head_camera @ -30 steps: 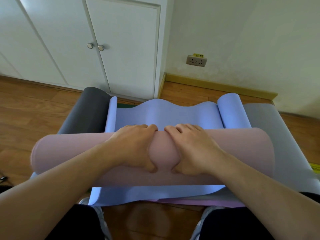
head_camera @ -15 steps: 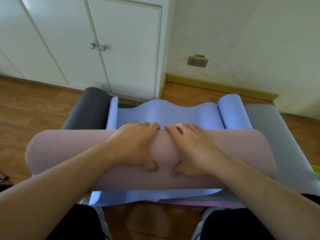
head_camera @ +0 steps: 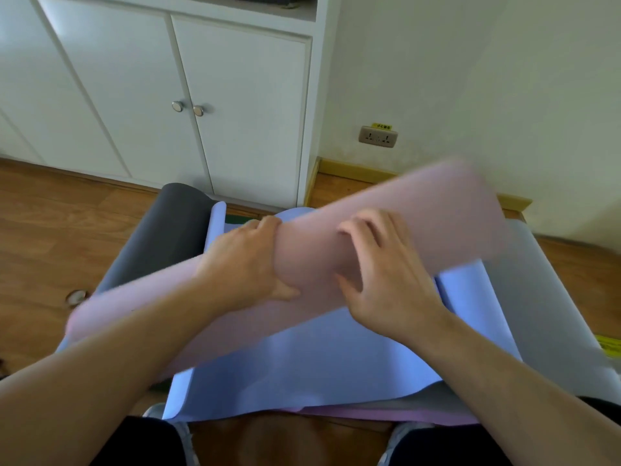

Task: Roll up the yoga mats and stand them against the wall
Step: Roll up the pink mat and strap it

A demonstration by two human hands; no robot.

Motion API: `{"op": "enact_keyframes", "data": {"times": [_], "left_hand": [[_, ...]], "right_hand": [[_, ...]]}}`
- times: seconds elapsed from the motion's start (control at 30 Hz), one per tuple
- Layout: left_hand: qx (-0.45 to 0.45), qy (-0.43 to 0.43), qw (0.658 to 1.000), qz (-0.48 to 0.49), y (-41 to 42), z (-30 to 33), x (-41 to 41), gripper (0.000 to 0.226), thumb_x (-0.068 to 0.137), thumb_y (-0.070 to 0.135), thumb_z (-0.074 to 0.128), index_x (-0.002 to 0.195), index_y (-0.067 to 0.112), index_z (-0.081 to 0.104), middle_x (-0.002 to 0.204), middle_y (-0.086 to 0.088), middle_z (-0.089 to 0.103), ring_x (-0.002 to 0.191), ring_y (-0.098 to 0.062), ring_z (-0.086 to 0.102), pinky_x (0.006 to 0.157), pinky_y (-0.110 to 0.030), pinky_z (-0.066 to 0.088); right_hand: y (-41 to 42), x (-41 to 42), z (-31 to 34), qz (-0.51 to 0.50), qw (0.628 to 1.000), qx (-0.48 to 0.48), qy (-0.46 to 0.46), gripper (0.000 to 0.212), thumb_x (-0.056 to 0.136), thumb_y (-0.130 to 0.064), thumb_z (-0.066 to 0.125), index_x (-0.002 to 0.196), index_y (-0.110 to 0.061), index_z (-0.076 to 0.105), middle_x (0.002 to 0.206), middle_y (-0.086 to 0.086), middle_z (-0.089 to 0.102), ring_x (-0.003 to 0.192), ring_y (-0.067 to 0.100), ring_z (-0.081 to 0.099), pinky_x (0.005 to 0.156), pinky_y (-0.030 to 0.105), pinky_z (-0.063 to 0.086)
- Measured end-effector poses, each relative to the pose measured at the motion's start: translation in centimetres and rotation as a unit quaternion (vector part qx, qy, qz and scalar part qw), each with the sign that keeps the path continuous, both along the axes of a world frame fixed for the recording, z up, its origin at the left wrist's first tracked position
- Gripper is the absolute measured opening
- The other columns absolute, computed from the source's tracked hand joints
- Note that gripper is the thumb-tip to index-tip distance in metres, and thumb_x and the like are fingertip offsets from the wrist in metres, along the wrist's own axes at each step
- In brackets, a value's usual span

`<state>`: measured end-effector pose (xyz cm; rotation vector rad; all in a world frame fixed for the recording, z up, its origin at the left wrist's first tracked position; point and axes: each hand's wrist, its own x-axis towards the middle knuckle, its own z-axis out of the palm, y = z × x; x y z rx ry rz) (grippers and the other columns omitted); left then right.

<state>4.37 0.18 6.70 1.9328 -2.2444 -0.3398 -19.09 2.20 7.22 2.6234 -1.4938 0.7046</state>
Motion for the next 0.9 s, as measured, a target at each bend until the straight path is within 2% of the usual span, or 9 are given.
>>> {"op": "enact_keyframes", "data": {"times": [0.07, 0.13, 0.2, 0.27, 0.33, 0.6, 0.7, 0.8, 0.9], "left_hand": [[0.035, 0.121, 0.987, 0.099, -0.6, 0.7, 0.8, 0.092, 0.049, 0.077, 0.085, 0.125, 0.039, 0.049, 0.114, 0.012, 0.056, 0.091, -0.011, 0.059, 0.066, -0.029, 0.043], [0.052, 0.246, 0.956, 0.148, -0.8, 1.3, 1.0, 0.095, 0.041, 0.078, 0.09, 0.121, 0.04, 0.055, 0.115, 0.012, 0.059, 0.088, -0.006, 0.063, 0.062, -0.025, 0.046], [0.064, 0.366, 0.916, 0.153, -0.7, 1.7, 0.7, 0.083, 0.045, 0.064, 0.1, 0.115, 0.039, 0.062, 0.105, 0.015, 0.071, 0.087, -0.004, 0.069, 0.063, -0.022, 0.052], [0.077, 0.435, 0.884, 0.154, -0.5, 2.0, 0.0, 0.071, 0.049, 0.051, 0.103, 0.109, 0.035, 0.067, 0.096, 0.018, 0.077, 0.086, -0.004, 0.073, 0.068, -0.024, 0.058], [0.079, 0.459, 0.87, 0.164, -0.3, 2.1, -0.6, 0.07, 0.05, 0.047, 0.104, 0.108, 0.032, 0.067, 0.095, 0.015, 0.078, 0.087, -0.008, 0.075, 0.074, -0.032, 0.062], [0.099, 0.495, 0.844, 0.18, -0.3, 3.2, 0.1, 0.069, 0.054, 0.047, 0.101, 0.115, 0.028, 0.075, 0.099, 0.009, 0.081, 0.088, -0.014, 0.079, 0.082, -0.041, 0.064], [0.097, 0.496, 0.842, 0.189, -0.4, 3.5, 0.7, 0.068, 0.053, 0.047, 0.102, 0.113, 0.027, 0.076, 0.099, 0.007, 0.081, 0.089, -0.017, 0.079, 0.084, -0.045, 0.064], [0.088, 0.501, 0.839, 0.193, -0.3, 3.8, 0.9, 0.068, 0.053, 0.045, 0.102, 0.113, 0.028, 0.076, 0.1, 0.008, 0.081, 0.089, -0.016, 0.079, 0.085, -0.044, 0.064], [0.078, 0.503, 0.837, 0.201, -0.2, 3.9, 0.8, 0.068, 0.052, 0.046, 0.102, 0.112, 0.029, 0.075, 0.098, 0.012, 0.08, 0.086, -0.012, 0.078, 0.082, -0.041, 0.064]], "right_hand": [[-0.2, -0.4, 0.0, -0.069, 0.993, 0.002, -0.092, 0.031, 0.084, -0.021, 0.08, 0.104, -0.017, 0.057, 0.109, -0.002, 0.055, 0.102, 0.021, 0.053, 0.085, 0.035, 0.048], [-0.9, -0.8, 0.1, -0.154, 0.954, 0.141, -0.214, 0.031, 0.086, -0.034, 0.083, 0.099, -0.026, 0.056, 0.102, -0.01, 0.061, 0.096, 0.009, 0.059, 0.079, 0.026, 0.048], [-1.7, -0.9, 0.4, -0.162, 0.85, 0.346, -0.363, 0.045, 0.081, -0.045, 0.088, 0.113, -0.029, 0.061, 0.112, -0.011, 0.071, 0.101, 0.003, 0.068, 0.089, 0.029, 0.055], [-2.6, -1.2, 0.4, -0.095, 0.755, 0.441, -0.476, 0.063, 0.076, -0.039, 0.09, 0.13, -0.023, 0.063, 0.123, -0.005, 0.077, 0.113, 0.011, 0.073, 0.104, 0.043, 0.056], [-2.8, -1.1, 0.8, -0.034, 0.723, 0.459, -0.515, 0.066, 0.075, -0.027, 0.088, 0.136, -0.015, 0.064, 0.126, 0.003, 0.077, 0.119, 0.021, 0.072, 0.107, 0.046, 0.055], [-3.0, -2.9, 1.8, -0.019, 0.674, 0.479, -0.563, 0.052, 0.078, -0.017, 0.08, 0.128, -0.006, 0.073, 0.127, 0.015, 0.075, 0.122, 0.033, 0.07, 0.114, 0.054, 0.048], [-3.1, -3.7, 2.1, -0.032, 0.66, 0.478, -0.578, 0.056, 0.076, -0.016, 0.08, 0.13, -0.003, 0.072, 0.127, 0.017, 0.075, 0.121, 0.034, 0.071, 0.109, 0.052, 0.052], [-3.2, -3.9, 2.4, -0.127, 0.707, 0.436, -0.543, 0.075, 0.065, -0.03, 0.097, 0.13, -0.01, 0.067, 0.121, 0.007, 0.078, 0.108, 0.026, 0.076, 0.099, 0.048, 0.059], [-2.8, -3.5, 3.1, -0.282, 0.792, 0.348, -0.415, 0.081, 0.069, -0.049, 0.098, 0.126, -0.018, 0.051, 0.112, -0.007, 0.067, 0.095, 0.011, 0.068, 0.073, 0.028, 0.053]]}}
